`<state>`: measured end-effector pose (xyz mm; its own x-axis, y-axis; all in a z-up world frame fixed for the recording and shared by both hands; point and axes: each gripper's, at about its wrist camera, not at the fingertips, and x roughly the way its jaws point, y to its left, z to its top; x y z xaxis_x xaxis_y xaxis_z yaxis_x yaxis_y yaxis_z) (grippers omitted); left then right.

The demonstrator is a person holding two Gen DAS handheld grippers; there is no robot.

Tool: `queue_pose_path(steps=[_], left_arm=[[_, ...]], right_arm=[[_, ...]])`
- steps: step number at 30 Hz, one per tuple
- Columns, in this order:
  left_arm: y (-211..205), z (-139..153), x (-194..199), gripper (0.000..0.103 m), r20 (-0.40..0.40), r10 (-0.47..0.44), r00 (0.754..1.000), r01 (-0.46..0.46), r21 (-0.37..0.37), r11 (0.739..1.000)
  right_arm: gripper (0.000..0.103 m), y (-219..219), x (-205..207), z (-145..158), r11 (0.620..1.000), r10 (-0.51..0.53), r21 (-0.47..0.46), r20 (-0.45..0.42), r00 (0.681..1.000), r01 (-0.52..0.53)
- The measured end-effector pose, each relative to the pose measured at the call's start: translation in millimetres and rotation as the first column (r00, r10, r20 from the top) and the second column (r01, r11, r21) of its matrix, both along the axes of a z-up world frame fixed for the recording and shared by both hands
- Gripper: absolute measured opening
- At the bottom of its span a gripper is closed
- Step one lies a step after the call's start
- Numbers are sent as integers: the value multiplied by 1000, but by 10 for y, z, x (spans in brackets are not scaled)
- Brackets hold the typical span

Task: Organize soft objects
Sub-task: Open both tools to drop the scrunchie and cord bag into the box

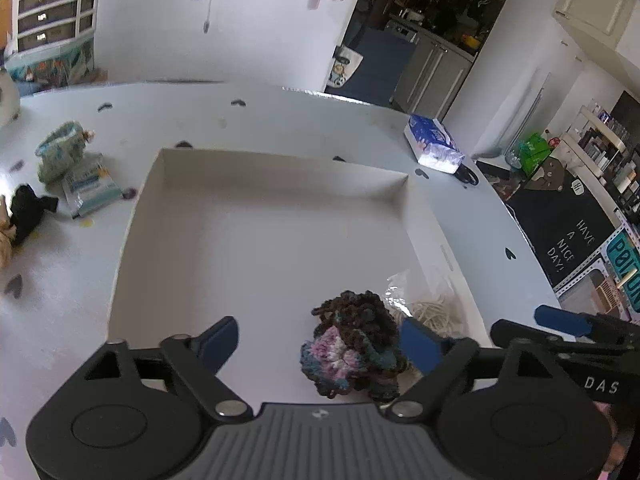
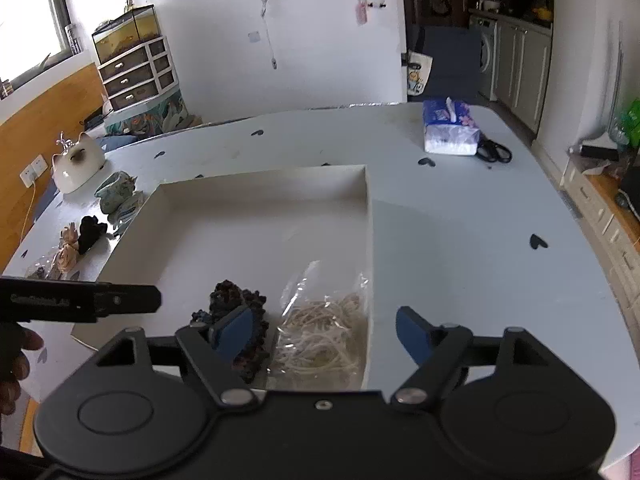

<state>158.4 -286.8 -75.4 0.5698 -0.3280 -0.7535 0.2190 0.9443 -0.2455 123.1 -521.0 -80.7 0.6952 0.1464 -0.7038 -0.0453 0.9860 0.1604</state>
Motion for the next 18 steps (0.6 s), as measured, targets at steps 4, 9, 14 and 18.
queue_pose_path(steps=[4,9,14,18], left_arm=[[45,28,-78,99,35,3,999,-4,23,1000],[99,27,-144,103,62,18,998,-21,52,998],[156,20,-185,103,74,31,997,-36,64,997],[185,0,-213,103,71,26,997,-31,72,997]], right_arm=[[87,-14,-67,9,1000,-15,-18,22,1000,15],[96,-31,-141,12,1000,-20,-21,44,999,21],[101,-25,-196,22,999,-16,-31,70,997,18],[103,-11,-212,23,999,-16,-40,81,997,20]])
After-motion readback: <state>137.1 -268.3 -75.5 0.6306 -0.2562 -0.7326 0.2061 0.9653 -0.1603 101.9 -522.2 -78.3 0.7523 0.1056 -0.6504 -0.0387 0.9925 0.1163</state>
